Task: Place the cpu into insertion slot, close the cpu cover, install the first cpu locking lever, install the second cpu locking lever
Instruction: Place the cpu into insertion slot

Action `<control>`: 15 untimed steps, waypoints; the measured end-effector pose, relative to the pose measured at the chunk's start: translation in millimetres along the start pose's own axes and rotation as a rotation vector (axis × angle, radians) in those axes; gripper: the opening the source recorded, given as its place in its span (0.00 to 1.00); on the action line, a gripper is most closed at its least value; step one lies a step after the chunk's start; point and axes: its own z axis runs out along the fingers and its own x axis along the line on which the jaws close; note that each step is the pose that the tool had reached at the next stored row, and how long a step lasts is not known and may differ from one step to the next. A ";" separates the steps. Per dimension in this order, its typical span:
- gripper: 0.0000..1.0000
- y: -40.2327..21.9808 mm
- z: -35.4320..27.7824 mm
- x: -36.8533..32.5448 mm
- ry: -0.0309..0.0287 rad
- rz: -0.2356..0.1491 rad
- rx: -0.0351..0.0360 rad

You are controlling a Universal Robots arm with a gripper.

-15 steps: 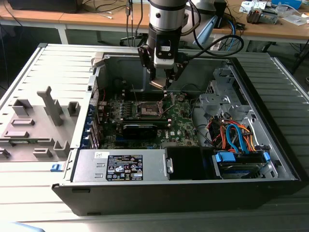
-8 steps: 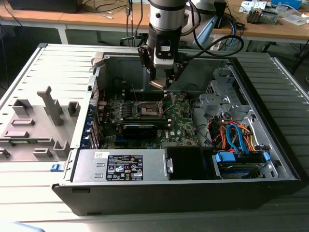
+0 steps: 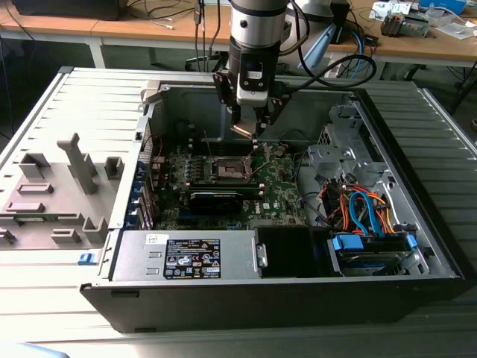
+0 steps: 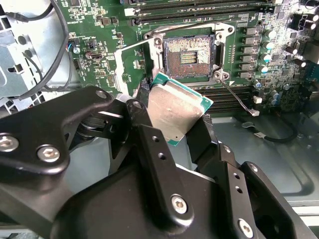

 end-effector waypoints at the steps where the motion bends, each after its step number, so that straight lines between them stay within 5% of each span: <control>1: 0.55 0.0 0.0 0.0 -0.0001 0.001 0.0001; 15: 0.55 0.0 0.9 0.0 -0.0046 0.029 0.0040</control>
